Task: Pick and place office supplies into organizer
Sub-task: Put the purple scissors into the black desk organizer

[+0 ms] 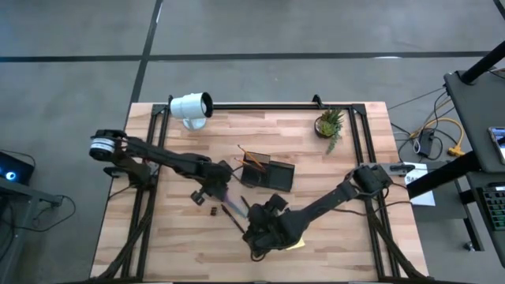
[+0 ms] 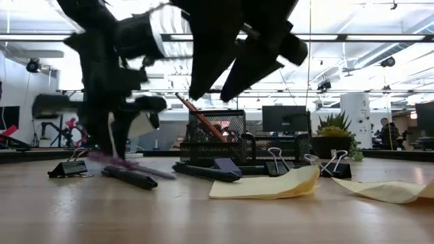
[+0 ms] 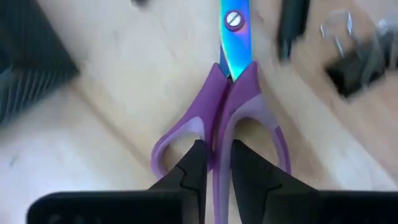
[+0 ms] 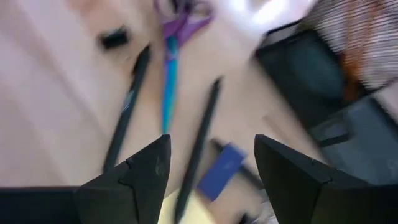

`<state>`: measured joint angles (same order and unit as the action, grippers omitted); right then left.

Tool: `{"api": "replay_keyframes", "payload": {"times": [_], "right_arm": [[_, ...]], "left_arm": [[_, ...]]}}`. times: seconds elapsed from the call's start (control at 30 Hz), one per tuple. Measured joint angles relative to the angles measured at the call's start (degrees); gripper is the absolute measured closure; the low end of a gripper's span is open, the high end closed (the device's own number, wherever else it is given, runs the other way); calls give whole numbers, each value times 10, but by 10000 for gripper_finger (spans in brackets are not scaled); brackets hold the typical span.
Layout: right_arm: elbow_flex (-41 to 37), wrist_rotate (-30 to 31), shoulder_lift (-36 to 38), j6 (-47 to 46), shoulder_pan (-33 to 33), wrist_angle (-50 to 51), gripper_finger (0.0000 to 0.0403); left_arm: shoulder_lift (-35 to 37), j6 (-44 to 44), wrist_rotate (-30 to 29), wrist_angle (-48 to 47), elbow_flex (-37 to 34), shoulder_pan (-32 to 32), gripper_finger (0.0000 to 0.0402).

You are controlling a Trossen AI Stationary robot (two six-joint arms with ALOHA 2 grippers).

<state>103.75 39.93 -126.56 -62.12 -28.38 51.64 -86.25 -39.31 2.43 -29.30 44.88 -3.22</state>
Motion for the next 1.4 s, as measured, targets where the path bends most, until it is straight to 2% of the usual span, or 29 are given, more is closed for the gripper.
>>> {"api": "replay_keyframes", "payload": {"times": [0.1, 0.2, 0.33, 0.43, 0.5, 0.57, 0.63, 0.73, 0.83, 0.97, 1.2, 1.3, 1.4], "right_arm": [[1, 73, 12, -62, 0, 43, 181], [1, 143, 26, -158, 0, 104, 181], [1, 206, 44, -288, -1, 189, 181], [1, 229, 56, -332, -1, 220, 181], [1, 226, 61, -321, -1, 212, 181], [1, 189, 62, -277, 0, 187, 181], [1, 128, 59, -208, 2, 152, 181], [1, 67, 46, -105, 4, 77, 181], [1, 67, 37, -76, 4, 30, 181], [1, 81, 29, -105, 6, 28, 181], [-3, 78, 27, -102, 6, 30, 181], [-3, 76, 27, -100, 6, 29, 181], [-4, 76, 27, -101, 7, 30, 181]], "left_arm": [[54, 2, -34, -35, 15, -8, 388], [104, -4, -92, -81, 36, -21, 399], [152, -39, -170, -126, 87, -33, 397], [164, -47, -192, -157, 129, -34, 398], [165, -38, -192, -173, 144, -32, 398], [159, -23, -169, -202, 138, -29, 399], [150, -12, -135, -185, 110, -22, 400], [132, -14, -135, -144, 43, -16, 401], [122, -19, -127, -103, -10, -16, 391], [105, -53, -117, -38, -52, -15, 349], [54, -83, -115, 39, -54, -1, 256], [26, -91, -112, 32, -51, 7, 240], [14, -93, -89, 45, -49, 20, 243]]}}
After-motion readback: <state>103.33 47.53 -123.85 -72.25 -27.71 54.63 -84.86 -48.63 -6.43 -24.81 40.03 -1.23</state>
